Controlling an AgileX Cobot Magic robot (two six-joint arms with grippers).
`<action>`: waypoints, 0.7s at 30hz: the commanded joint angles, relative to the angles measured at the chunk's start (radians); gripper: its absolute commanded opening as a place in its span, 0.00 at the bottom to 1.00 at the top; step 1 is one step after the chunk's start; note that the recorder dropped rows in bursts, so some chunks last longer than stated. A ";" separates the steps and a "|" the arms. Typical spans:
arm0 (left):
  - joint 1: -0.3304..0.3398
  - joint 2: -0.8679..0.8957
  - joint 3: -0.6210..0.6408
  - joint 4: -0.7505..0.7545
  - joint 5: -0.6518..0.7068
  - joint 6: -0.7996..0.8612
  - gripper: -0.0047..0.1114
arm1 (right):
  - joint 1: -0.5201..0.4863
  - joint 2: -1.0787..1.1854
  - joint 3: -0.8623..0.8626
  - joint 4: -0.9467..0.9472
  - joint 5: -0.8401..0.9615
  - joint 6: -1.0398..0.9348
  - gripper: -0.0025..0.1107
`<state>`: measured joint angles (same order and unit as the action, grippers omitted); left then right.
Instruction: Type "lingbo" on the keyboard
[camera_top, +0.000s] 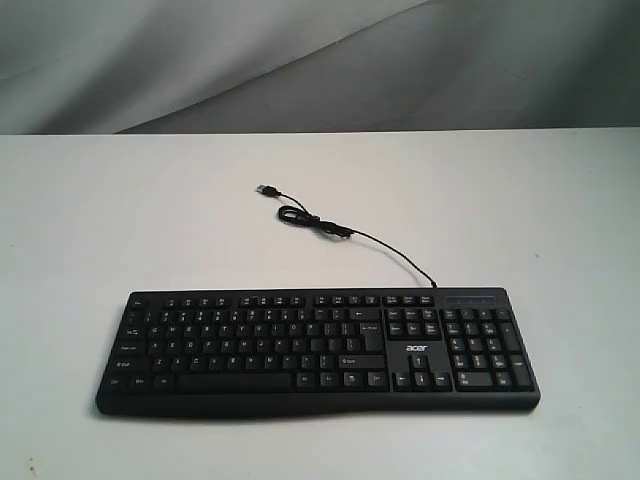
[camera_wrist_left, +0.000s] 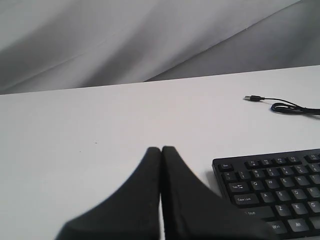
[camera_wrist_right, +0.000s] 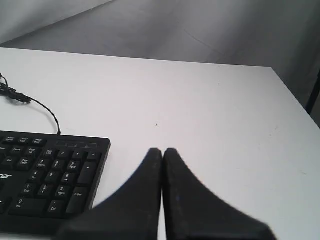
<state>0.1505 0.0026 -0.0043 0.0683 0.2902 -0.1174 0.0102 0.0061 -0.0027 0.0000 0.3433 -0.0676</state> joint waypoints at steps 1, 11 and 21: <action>0.002 -0.003 0.004 -0.008 -0.005 -0.004 0.04 | -0.010 -0.006 0.003 0.000 -0.002 -0.003 0.02; 0.002 -0.003 0.004 -0.008 -0.005 -0.004 0.04 | -0.010 -0.006 0.003 0.033 -0.308 -0.003 0.02; 0.002 -0.003 0.004 -0.008 -0.005 -0.004 0.04 | -0.010 -0.006 0.003 0.034 -0.614 -0.003 0.02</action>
<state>0.1505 0.0026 -0.0043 0.0683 0.2902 -0.1174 0.0102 0.0031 -0.0027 0.0290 -0.1633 -0.0676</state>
